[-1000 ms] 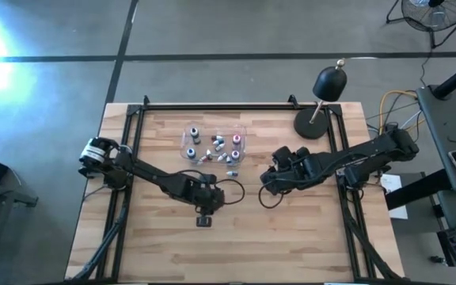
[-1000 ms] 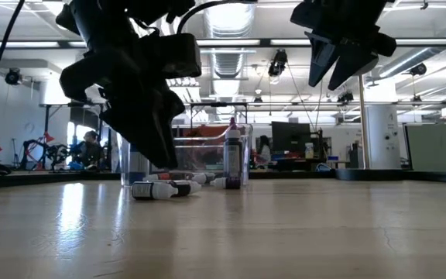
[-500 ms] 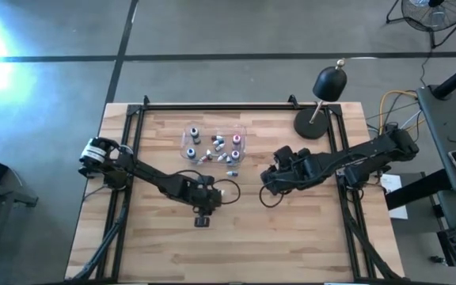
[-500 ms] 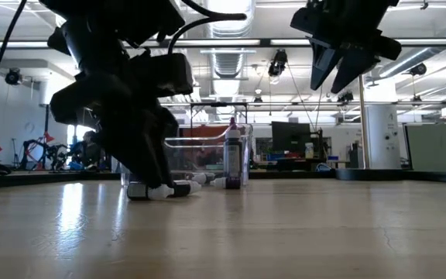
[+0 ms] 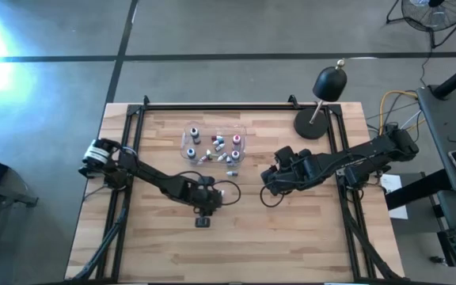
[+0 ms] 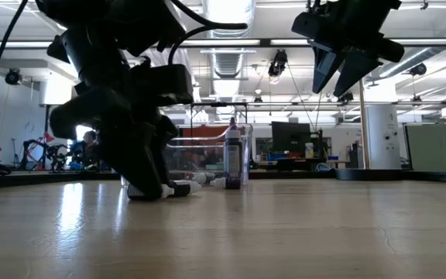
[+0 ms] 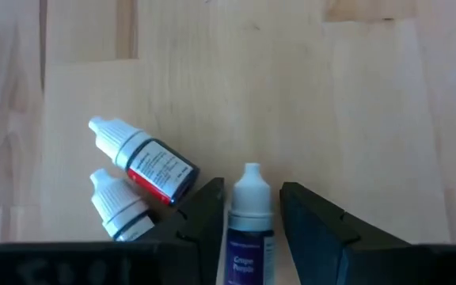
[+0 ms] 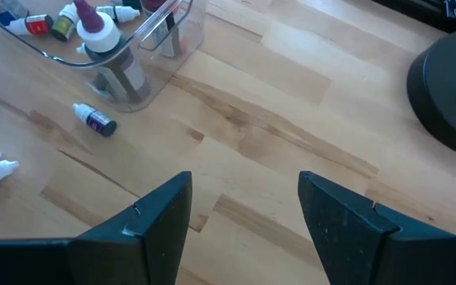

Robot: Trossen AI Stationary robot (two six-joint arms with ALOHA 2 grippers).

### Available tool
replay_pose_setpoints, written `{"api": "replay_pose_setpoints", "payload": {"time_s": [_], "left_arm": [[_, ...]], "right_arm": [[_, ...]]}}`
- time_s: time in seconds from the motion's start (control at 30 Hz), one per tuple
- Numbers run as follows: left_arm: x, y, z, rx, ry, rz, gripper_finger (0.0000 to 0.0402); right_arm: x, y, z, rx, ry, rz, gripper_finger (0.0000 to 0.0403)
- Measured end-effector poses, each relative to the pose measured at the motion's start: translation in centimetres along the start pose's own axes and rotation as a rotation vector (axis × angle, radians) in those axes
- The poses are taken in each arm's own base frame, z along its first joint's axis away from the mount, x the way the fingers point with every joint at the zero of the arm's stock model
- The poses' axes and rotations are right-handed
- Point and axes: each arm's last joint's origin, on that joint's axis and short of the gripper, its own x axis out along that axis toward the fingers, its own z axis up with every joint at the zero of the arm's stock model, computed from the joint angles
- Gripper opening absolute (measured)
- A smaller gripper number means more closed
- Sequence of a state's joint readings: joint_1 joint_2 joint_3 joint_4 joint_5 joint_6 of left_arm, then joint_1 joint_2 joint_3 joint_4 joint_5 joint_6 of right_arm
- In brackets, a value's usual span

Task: Pick & Place food coloring
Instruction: Put the small violet food coloring bottle into the transparent bin, then put the small red food coloring bottle into the transparent bin

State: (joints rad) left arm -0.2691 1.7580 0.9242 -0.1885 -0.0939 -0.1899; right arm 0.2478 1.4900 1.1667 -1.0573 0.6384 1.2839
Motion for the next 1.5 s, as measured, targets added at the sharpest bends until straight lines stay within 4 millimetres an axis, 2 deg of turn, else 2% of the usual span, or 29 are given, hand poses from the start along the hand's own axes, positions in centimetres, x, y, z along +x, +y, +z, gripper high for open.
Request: {"api": "replay_pose_setpoints", "payload": {"time_s": [0.17, 0.43, 0.57, 0.67, 0.83, 0.93, 1.03, 1.13, 1.23, 1.37, 1.5], "left_arm": [[0.1, 0.0, 0.1, -0.002, 0.006, 0.003, 0.0092], [0.0, 0.0, 0.1, 0.006, 0.028, 0.007, 0.0032], [-0.6, 0.1, 0.3, -0.014, 0.05, 0.01, 0.0026], [-2.3, 0.3, 1.4, -0.022, 0.075, 0.033, 0.0027], [-8.1, 1.9, 5.0, 0.027, -0.07, 0.234, 0.0027], [-10.6, 4.2, 6.2, 0.028, -0.149, 0.388, 0.0027], [-11.9, 8.0, 6.4, -0.044, -0.166, 0.509, 0.0028], [-11.8, 11.7, 6.0, -0.133, -0.129, 0.579, 0.0042], [-11.9, 13.5, 5.8, -0.19, -0.123, 0.573, 0.0076], [-12.9, 13.1, 6.5, -0.189, -0.15, 0.558, 0.0129], [-15.2, 11.2, 7.5, -0.209, -0.235, 0.475, 0.0158]], "right_arm": [[0.0, 0.0, 0.0, -0.001, 0.0, 0.0, 0.0224], [0.0, 0.0, 0.0, -0.007, 0.0, -0.001, 0.0224], [0.0, 0.0, 0.0, -0.013, 0.001, -0.002, 0.0224], [0.0, 0.0, 0.0, -0.013, 0.0, -0.001, 0.0224], [-0.3, -0.1, 0.2, -0.018, -0.022, 0.001, 0.0224], [-0.3, -0.2, 0.3, -0.024, -0.042, -0.002, 0.0224], [-0.3, -0.2, 0.3, -0.022, -0.045, -0.002, 0.0224], [-0.3, -0.1, 0.3, -0.021, -0.045, -0.002, 0.0224], [-0.3, -0.1, 0.3, -0.013, -0.043, -0.001, 0.0224], [-0.3, -0.1, 0.3, 0.008, -0.04, 0.0, 0.0224], [-0.3, -0.1, 0.3, -0.004, -0.04, 0.001, 0.0224]]}}
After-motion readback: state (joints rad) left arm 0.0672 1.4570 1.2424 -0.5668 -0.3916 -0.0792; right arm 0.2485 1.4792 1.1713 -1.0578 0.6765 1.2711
